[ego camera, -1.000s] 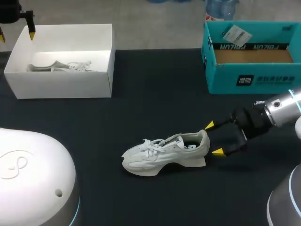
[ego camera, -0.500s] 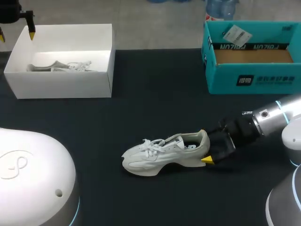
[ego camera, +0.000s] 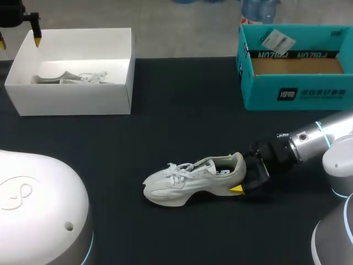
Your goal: Take the shoe out of the shoebox, open the shoe tongue, remove and reinsert the insole, then place the shoe into the shoebox
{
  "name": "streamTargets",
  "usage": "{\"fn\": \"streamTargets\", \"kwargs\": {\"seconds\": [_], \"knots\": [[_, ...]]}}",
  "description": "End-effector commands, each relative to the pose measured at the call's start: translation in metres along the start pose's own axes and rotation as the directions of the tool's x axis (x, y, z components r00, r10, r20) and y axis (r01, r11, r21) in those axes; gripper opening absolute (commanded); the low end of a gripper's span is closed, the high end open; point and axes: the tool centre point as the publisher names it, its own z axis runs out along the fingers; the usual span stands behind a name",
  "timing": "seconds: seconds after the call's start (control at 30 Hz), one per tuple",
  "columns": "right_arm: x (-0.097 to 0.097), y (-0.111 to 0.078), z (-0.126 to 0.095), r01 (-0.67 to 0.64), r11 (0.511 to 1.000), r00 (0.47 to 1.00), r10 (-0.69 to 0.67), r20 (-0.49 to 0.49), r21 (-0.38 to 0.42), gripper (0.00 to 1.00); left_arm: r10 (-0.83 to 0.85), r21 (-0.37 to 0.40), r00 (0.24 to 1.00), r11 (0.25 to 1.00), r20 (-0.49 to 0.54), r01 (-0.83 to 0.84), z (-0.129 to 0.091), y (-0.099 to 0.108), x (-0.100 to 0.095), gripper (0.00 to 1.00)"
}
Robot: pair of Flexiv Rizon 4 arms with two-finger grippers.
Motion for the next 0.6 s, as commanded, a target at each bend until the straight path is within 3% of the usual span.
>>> {"fn": "streamTargets", "kwargs": {"seconds": [0.03,0.07,0.13,0.37,0.6], "knots": [[-0.004,-0.002,0.005,-0.002,1.0,1.0,0.002,-0.011,0.001,0.78,0.0,-0.004,1.0,1.0,-0.002,0.0,0.0,-0.002,0.0,1.0],[-0.003,-0.004,0.005,-0.004,1.0,1.0,0.004,-0.011,0.001,0.47,0.0,-0.004,1.0,1.0,-0.002,0.0,0.0,-0.002,0.0,1.0],[-0.001,-0.006,0.006,-0.011,1.0,1.0,0.011,-0.008,0.002,0.0,0.0,-0.004,1.0,1.0,-0.002,0.0,0.0,-0.002,0.0,1.0],[0.006,0.001,0.003,-0.041,0.999,0.998,0.041,0.045,0.011,0.0,0.0,-0.004,1.0,1.0,-0.002,0.0,0.0,-0.002,0.0,1.0],[0.017,0.008,-0.013,-0.078,0.996,0.984,0.072,0.165,0.032,0.0,0.0,-0.004,1.0,1.0,-0.002,0.0,0.0,-0.002,0.0,1.0]]}}
